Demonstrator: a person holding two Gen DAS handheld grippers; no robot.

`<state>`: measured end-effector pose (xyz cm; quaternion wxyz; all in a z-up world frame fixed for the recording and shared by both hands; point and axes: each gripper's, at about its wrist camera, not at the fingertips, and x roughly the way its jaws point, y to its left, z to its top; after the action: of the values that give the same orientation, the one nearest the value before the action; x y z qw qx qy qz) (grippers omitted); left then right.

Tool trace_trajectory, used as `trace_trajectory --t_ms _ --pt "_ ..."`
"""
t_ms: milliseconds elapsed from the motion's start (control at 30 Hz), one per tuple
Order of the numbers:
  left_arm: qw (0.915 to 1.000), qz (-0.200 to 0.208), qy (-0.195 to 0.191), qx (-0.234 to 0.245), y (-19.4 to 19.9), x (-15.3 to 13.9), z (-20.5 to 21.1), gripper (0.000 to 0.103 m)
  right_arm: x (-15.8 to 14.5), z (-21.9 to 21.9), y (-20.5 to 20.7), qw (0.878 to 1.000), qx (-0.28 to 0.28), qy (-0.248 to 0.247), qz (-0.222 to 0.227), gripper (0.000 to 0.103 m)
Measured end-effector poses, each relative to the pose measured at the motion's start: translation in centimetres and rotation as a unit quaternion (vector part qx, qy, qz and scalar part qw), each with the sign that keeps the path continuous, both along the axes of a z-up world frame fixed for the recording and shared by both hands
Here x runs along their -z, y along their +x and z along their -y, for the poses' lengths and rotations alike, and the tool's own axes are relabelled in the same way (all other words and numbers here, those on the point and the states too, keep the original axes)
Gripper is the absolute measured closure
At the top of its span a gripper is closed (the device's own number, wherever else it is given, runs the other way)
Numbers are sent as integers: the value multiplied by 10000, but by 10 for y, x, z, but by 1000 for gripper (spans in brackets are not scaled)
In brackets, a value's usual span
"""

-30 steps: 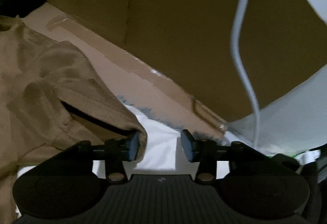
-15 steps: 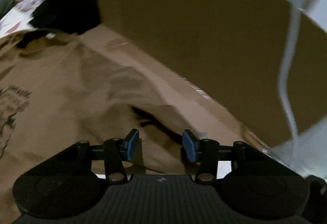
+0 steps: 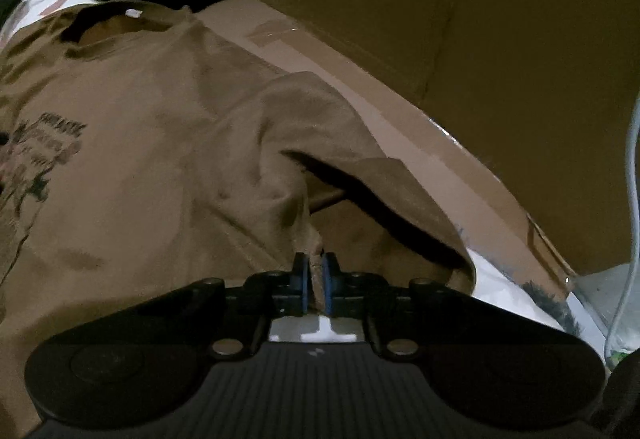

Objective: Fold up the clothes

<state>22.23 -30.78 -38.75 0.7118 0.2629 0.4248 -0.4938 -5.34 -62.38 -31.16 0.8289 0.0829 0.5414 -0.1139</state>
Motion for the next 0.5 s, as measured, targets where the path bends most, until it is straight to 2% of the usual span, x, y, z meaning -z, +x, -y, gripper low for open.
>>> trace_trajectory --t_ms 167,367,467,500 --pt "10000 -2 22 -7 -1 0 0 5 -16 9 -28 9997 86 -173 -127 95" --pt "10000 1 80 6 -1 -1 2 5 -10 12 -52 9986 53 105 -520 94" --pt "9999 -3 118 9 -1 -1 4 5 -3 16 -53 9973 141 150 -710 81" --pt "9999 -5 123 12 -1 0 5 4 -3 19 -54 9971 213 128 -719 73"
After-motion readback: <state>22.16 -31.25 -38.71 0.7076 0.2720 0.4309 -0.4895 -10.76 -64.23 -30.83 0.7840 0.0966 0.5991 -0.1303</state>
